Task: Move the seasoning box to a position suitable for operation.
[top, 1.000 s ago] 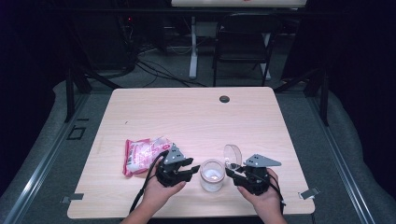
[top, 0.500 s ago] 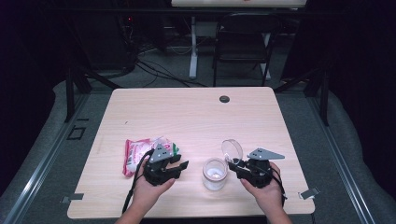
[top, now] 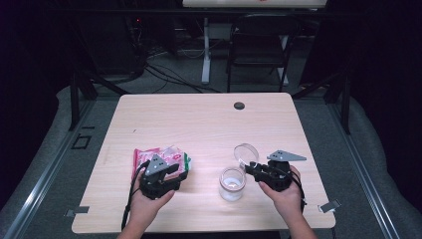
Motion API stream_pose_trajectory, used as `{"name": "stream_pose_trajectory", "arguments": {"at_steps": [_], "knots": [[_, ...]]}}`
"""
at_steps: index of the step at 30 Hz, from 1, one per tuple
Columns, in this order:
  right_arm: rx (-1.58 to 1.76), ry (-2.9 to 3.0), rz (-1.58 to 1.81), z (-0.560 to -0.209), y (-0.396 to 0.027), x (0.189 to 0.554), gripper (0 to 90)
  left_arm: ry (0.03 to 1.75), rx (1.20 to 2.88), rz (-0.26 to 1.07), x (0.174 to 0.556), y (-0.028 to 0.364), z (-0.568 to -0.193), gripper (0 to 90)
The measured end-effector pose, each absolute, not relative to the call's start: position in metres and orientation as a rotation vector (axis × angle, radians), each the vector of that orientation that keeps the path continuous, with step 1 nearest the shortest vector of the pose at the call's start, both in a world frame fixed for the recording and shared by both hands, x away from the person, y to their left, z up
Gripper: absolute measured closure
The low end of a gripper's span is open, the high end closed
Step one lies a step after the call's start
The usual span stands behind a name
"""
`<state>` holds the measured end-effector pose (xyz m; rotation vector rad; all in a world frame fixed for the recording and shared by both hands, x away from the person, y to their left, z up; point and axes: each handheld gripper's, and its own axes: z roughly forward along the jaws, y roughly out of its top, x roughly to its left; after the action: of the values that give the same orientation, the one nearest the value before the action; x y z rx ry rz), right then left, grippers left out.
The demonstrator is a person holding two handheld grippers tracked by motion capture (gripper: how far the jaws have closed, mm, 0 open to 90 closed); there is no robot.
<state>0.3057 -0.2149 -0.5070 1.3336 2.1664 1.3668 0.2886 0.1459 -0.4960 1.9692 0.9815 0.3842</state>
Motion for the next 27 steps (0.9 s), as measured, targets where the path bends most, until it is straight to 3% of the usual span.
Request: {"name": "stream_pose_trajectory", "arguments": {"at_steps": [6, 14, 27], "knots": [[1.346, 2.156, 1.38, -0.508, -0.216, 0.312, 70.0, 1.006, 1.979, 0.424, 0.288, 0.155, -0.499, 56.1], [1.348, 2.149, 1.384, -0.509, -0.218, 0.315, 66.1, 1.029, 1.992, 0.366, 0.295, 0.163, -0.506, 53.6], [1.334, 2.145, 1.382, -0.508, -0.217, 0.312, 58.9, 1.029, 2.027, 0.47, 0.296, 0.166, -0.51, 48.4]]}}
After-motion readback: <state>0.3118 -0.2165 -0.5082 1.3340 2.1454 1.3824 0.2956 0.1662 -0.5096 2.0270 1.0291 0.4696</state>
